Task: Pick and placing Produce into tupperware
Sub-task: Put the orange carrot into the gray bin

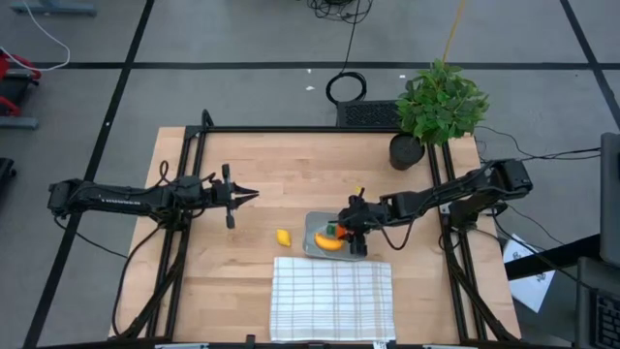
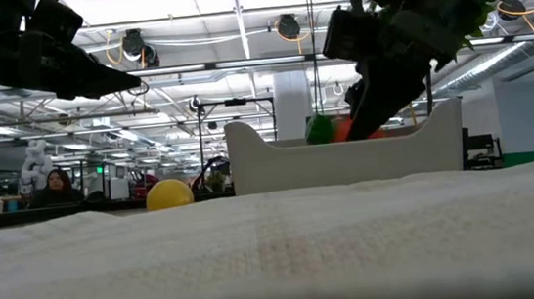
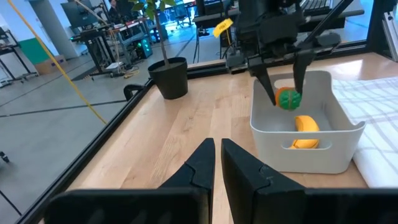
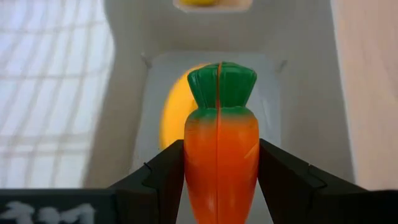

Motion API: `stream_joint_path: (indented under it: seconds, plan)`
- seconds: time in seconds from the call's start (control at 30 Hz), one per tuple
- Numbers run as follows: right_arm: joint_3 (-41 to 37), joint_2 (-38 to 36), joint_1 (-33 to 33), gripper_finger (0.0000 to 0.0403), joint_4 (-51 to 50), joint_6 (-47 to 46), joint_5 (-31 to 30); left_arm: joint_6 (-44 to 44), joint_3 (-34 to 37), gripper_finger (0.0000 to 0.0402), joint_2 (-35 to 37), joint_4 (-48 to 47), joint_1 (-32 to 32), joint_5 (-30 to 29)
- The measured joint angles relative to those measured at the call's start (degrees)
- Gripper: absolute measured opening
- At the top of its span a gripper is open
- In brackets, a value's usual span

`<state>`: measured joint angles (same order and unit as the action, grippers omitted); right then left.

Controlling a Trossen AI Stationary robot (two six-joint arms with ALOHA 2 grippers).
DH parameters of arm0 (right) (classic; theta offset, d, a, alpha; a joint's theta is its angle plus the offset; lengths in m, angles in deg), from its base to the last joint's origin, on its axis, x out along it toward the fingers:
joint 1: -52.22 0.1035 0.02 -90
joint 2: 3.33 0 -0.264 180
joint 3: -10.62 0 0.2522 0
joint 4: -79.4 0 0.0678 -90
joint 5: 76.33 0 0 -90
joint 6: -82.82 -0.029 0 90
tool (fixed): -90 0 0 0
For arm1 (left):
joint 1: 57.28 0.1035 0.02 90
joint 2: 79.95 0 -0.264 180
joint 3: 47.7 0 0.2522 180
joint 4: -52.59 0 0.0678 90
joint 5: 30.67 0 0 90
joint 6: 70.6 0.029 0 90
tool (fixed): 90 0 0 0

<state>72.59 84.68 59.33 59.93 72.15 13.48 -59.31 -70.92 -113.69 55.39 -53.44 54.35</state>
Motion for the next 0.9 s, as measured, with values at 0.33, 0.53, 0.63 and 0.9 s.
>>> stream_joint_path:
  seconds: [0.33,0.53,0.63,0.9]
  plan:
    - [-3.3,0.0,-0.7,0.0173,4.7,1.4,0.0,0.0,0.0,0.0033,0.0,0.0,0.0,0.0]
    - [-3.4,0.0,-0.4,0.0173,4.2,7.8,0.1,0.0,0.0,0.0033,0.0,0.0,0.0,0.0]
    - [-3.4,0.0,0.4,0.0173,4.2,12.6,0.1,0.0,0.0,0.0033,0.0,0.0,0.0,0.0]
    - [-3.4,0.0,1.6,0.0173,4.2,20.4,0.0,0.0,0.0,0.0033,0.0,0.0,0.0,0.0]
